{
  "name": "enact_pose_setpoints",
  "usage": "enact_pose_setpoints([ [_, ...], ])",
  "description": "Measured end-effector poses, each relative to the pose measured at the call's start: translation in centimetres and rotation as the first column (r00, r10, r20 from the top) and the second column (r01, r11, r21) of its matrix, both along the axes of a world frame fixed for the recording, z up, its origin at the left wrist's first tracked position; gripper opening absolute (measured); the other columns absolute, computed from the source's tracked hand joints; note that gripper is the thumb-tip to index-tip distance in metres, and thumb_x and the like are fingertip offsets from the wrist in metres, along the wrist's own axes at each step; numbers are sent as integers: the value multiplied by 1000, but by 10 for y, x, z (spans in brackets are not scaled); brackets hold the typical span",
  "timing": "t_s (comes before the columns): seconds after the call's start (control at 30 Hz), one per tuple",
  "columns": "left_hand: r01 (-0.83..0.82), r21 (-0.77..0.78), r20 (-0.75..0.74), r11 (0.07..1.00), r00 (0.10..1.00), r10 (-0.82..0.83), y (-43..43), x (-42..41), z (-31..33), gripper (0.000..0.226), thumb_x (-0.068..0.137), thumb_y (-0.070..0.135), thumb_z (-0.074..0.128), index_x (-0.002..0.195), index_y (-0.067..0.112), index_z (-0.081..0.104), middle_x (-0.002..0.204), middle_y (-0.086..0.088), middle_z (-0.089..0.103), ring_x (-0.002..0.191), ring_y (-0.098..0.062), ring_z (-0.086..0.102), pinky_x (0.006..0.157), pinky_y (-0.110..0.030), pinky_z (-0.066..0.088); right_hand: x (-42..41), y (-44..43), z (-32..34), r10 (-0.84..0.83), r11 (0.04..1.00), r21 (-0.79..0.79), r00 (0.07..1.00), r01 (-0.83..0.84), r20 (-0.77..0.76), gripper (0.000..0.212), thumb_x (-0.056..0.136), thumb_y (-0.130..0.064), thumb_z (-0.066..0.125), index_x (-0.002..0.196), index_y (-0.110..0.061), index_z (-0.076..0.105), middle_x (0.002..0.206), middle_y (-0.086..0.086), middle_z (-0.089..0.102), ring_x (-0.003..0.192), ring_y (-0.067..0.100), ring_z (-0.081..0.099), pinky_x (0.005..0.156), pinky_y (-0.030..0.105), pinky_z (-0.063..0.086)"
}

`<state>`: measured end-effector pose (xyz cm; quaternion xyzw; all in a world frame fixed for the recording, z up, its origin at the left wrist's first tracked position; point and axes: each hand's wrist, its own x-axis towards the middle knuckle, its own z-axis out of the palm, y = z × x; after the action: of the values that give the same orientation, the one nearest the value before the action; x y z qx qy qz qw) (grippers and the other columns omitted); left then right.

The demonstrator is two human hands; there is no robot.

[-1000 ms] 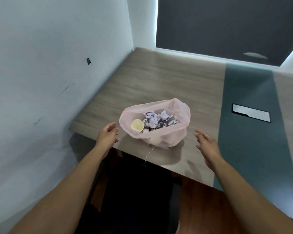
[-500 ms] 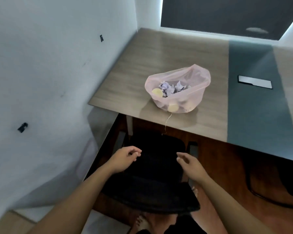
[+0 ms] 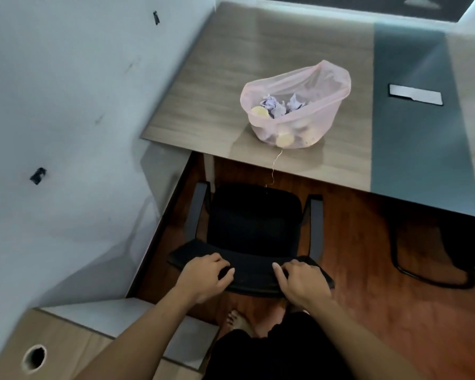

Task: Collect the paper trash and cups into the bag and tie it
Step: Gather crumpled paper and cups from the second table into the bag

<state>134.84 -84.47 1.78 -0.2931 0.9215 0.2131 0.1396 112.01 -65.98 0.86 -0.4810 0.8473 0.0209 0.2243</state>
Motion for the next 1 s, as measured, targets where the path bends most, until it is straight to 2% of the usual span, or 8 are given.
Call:
enact_pose_setpoints([
  [0.17,-26,-83,-52,996,998,22,-4,-4,-7,51,101,60,38,118,35,80,108,16,69,92,-5,69,70,-30,59,-4,-1,2,-48,998,-37,999,48,-3,59,107,-63,31,86,-28,74,86,-7,67,79,20,69,78,40,53],
  [0.27,-9,-117,-58,993,998,2,-10,-7,-11,49,99,59,41,111,35,82,102,17,69,89,-6,69,65,-31,58,-7,-4,1,-72,994,-81,997,72,6,52,106,-58,38,77,-28,69,76,-9,61,70,19,64,69,37,41],
  [0.37,4,-129,-69,992,998,-13,-23,-16,-12,48,98,57,43,113,35,83,103,18,71,89,-5,70,65,-31,59,-10,-11,0,-123,984,-134,992,121,-4,49,103,-55,42,69,-26,63,69,-9,56,64,19,60,61,35,36],
  [0.57,12,-168,-93,986,995,-28,-71,-51,-11,45,96,55,45,111,36,83,106,19,73,91,-5,72,66,-28,57,-33,-50,2,-203,968,-152,979,200,-1,46,101,-58,43,75,-27,66,73,-9,59,69,16,60,55,34,38],
  [0.8,6,-202,-117,979,993,-30,-132,-102,-14,40,93,55,48,104,37,82,102,19,72,88,-6,71,66,-28,55,-76,-108,6,-254,953,-174,967,248,-13,42,102,-57,48,86,-30,76,77,-11,62,71,16,58,59,34,39],
  [0.9,-2,-215,-134,977,991,-28,-158,-124,-18,39,91,57,48,98,37,81,98,19,72,85,-6,71,64,-29,55,-96,-132,5,-268,948,-179,963,262,-10,45,101,-60,45,84,-30,74,79,-10,66,69,14,56,60,33,40],
  [1.0,-1,-229,-154,973,987,-35,-182,-143,-21,38,91,57,48,96,38,80,96,20,71,84,-6,70,63,-27,53,-115,-154,3,-279,943,-185,960,275,3,49,99,-64,41,82,-30,72,80,-11,67,71,15,63,60,33,43],
])
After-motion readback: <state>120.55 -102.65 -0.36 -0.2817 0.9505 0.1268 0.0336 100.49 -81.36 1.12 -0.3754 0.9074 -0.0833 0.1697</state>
